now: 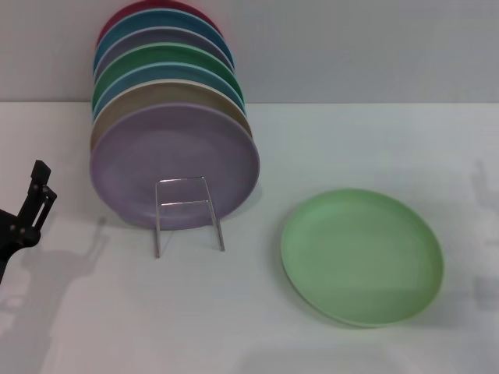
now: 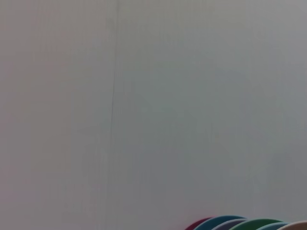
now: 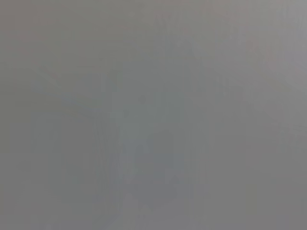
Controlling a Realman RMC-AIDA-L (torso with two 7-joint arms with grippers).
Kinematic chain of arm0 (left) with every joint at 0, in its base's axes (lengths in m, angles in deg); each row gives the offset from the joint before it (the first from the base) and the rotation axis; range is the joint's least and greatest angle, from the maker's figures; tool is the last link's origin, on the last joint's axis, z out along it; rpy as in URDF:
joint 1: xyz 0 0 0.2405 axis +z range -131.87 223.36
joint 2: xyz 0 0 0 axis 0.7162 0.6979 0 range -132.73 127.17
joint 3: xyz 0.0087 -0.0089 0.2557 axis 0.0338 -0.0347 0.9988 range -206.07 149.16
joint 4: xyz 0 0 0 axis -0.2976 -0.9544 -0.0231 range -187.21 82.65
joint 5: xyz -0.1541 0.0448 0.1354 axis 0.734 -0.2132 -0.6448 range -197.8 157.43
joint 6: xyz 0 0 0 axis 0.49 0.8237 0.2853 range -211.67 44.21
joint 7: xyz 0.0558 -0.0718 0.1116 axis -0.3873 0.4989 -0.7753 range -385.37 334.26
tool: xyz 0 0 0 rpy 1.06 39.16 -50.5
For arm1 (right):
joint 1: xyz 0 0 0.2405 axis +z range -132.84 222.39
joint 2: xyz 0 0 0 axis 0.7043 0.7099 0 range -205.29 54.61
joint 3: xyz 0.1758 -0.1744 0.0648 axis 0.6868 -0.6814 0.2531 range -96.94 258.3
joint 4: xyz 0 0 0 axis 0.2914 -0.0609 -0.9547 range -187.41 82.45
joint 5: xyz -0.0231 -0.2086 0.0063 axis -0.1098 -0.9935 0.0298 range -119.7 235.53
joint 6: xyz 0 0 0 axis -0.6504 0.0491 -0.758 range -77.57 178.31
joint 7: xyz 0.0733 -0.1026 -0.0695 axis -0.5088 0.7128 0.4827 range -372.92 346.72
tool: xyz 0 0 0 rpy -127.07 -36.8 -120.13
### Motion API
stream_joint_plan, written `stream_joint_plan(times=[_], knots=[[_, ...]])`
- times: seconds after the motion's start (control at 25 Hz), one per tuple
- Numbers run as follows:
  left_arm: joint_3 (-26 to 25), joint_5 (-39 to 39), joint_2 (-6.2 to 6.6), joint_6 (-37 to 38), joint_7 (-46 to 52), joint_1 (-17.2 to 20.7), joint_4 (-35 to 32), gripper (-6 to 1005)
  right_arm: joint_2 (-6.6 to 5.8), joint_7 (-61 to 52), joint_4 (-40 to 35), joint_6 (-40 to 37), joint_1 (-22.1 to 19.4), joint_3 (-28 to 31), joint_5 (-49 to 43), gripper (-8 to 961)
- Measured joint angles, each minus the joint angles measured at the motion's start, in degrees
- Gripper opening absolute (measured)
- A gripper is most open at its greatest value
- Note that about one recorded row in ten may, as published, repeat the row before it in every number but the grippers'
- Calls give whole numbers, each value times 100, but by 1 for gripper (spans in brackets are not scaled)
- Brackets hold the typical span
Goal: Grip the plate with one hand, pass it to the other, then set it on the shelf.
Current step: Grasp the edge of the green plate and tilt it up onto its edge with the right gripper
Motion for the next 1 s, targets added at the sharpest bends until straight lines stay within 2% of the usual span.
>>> stream_joint_plan(times=[0.32, 0.44, 0.48, 0.68, 0.84, 0.88, 0.92, 1.0], knots=[[8, 0, 0, -12, 0, 1, 0, 812, 7, 56, 0, 5, 30, -9, -12, 649], [9, 0, 0, -13, 0, 5, 0, 811, 7, 404, 19, -8, 33, -7, -13, 647], [8, 0, 0, -13, 0, 9, 0, 811, 10, 863, 142, -14, 33, 11, -10, 646], [8, 0, 3, 1, 0, 44, 0, 810, -9, 1316, 639, 89, -10, 54, 29, 641], [8, 0, 8, 14, 0, 51, -9, 809, -42, 1323, 1245, 812, 11, 167, 32, 637], [8, 0, 10, 16, 0, 52, -23, 809, -56, 1330, 1570, 1349, 34, 335, 21, 636], [8, 0, 10, 16, 0, 52, -23, 809, -56, 1330, 1570, 1349, 34, 335, 21, 635], [8, 0, 15, 18, 0, 53, -38, 809, -104, 1355, 1959, 1984, 24, 573, 2, 633]])
